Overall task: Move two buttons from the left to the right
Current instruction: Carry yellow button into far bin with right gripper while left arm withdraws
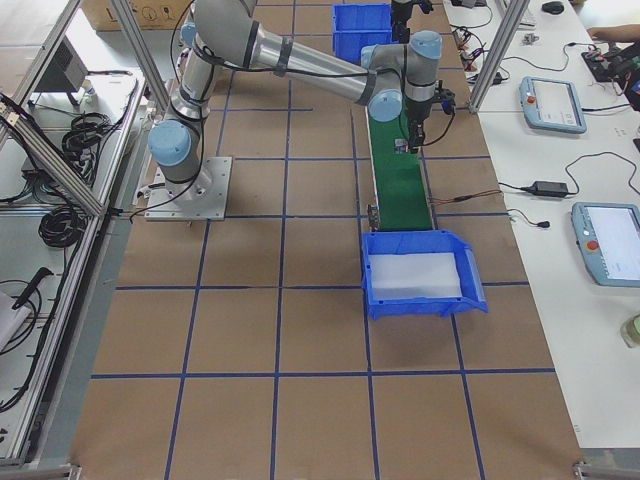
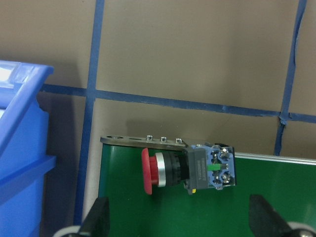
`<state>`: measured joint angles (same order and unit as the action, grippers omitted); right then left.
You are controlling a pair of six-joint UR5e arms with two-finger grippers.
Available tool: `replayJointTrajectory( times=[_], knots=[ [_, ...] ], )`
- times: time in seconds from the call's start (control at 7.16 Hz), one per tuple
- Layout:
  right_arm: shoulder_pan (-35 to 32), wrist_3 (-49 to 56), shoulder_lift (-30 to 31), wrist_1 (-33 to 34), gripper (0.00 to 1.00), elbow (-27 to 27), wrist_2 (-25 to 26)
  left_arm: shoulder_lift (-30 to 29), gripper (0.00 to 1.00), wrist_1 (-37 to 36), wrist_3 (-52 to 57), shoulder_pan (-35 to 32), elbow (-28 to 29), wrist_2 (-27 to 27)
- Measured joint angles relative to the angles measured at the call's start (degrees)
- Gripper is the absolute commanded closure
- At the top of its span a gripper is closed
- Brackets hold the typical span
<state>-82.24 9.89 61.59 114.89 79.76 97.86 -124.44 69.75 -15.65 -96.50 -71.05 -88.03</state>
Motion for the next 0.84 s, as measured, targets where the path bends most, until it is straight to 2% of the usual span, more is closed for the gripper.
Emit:
replayJointTrajectory(
  times=[0.56,0.84],
  knots=[
    [17.1,20.7,5.8,-9.0,0.96,-1.3,-1.4,1.7,0.00,0.4,1.9,4.8,1.0,0.0],
    [24.5,28.8,5.9,-14.2,0.96,-5.3,-1.7,4.1,0.00,0.8,9.6,7.8,1.0,-0.7]
  ],
)
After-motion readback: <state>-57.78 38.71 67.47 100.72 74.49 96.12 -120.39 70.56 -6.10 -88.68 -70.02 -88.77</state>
